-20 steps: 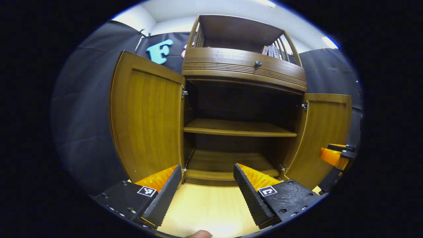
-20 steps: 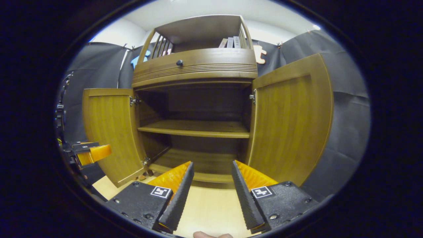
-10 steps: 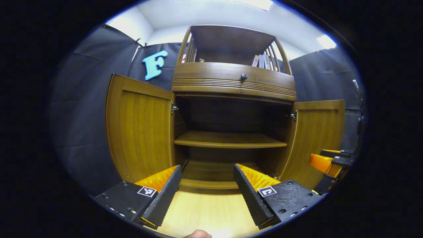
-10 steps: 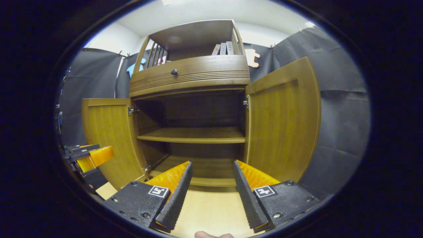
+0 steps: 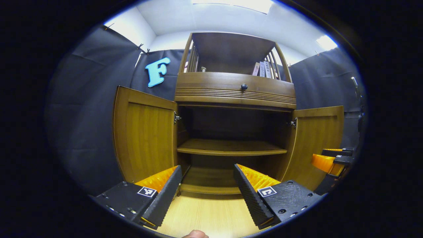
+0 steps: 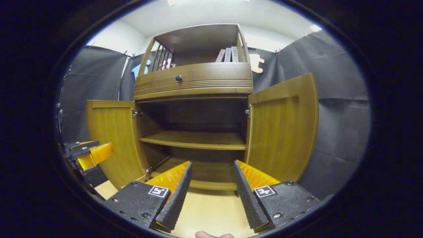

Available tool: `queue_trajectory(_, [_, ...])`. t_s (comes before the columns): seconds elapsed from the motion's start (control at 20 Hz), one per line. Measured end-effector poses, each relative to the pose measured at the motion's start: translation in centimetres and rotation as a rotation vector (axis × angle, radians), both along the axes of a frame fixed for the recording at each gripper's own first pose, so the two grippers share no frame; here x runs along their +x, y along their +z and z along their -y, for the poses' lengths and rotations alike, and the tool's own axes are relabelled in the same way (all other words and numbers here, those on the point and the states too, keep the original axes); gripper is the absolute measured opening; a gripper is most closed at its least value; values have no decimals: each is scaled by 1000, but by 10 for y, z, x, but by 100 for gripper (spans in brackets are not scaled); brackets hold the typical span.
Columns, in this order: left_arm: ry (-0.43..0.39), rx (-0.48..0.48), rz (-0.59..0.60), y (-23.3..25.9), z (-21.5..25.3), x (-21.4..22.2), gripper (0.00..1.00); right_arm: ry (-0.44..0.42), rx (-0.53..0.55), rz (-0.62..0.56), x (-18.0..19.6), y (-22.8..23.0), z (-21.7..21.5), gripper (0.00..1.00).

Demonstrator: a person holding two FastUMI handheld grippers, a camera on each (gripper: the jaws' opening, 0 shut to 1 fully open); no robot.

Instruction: Open the right door of the double-door shoe cabinet with the right hand, and open the left door with the left hand.

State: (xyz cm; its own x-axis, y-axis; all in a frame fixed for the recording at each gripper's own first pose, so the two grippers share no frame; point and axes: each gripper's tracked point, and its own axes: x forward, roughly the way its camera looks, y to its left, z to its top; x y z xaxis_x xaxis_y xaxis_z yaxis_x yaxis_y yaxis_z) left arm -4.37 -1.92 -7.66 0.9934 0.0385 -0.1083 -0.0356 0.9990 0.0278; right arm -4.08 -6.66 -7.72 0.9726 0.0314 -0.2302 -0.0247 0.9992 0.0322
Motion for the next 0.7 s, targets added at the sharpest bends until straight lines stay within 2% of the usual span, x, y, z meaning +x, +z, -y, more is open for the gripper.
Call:
queue_trajectory(0.1, [8,-7,9,3,-1,-1,100,5,1,5,0,2,-2,80])
queue_trajectory(0.15, [7,-11,10,3,0,-2,95,8,0,5,0,3,-2,80])
queue_trajectory(0.2, [1,-11,13,4,0,-2,100,7,-2,9,-1,5,0,80])
queue_trajectory(0.3, [-6,-7,19,7,-1,-2,100,-4,-4,10,1,6,6,80])
queue_trajectory(0.35, [-4,-4,20,7,-1,-3,95,-3,-5,6,0,5,6,80])
queue_trajectory(0.45, [5,4,30,12,-4,-4,100,-14,-10,13,1,8,12,80])
queue_trajectory(0.5, [13,10,36,14,-5,-5,95,-25,-16,17,1,10,16,81])
queue_trajectory(0.55, [17,12,34,15,-6,-6,100,-27,-20,19,1,10,18,81])
queue_trajectory(0.6, [24,12,35,13,-10,-7,95,-31,-23,21,2,11,20,80])
queue_trajectory(0.7, [28,7,26,10,-10,-10,95,-34,-24,23,4,14,24,80])
